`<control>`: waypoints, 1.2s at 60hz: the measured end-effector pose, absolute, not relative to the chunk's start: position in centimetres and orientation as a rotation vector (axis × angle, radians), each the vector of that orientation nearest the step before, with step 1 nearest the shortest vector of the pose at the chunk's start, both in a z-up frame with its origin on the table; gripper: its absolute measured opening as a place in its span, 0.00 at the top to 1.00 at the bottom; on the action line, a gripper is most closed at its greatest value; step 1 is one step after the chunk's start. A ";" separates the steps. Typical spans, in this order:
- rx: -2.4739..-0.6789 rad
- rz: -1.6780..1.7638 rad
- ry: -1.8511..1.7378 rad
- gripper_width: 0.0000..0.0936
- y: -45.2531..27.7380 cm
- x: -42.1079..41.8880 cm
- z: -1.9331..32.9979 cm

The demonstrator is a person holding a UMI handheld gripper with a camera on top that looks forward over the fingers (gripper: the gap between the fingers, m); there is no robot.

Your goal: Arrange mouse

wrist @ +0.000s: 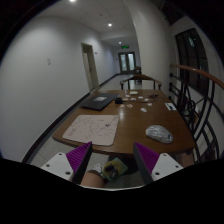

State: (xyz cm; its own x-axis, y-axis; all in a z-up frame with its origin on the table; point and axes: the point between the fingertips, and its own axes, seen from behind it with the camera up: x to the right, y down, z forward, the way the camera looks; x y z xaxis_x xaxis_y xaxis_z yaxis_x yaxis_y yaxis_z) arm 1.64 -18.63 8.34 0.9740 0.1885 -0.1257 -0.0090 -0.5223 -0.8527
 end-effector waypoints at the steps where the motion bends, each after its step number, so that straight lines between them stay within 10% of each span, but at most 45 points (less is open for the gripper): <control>1: -2.112 0.239 -0.121 0.11 -18.6 1.8 8.3; 57: -2.228 -0.023 0.018 0.11 0.0 23.7 -1.7; 72: -2.194 -0.021 0.106 0.46 3.1 24.6 -1.9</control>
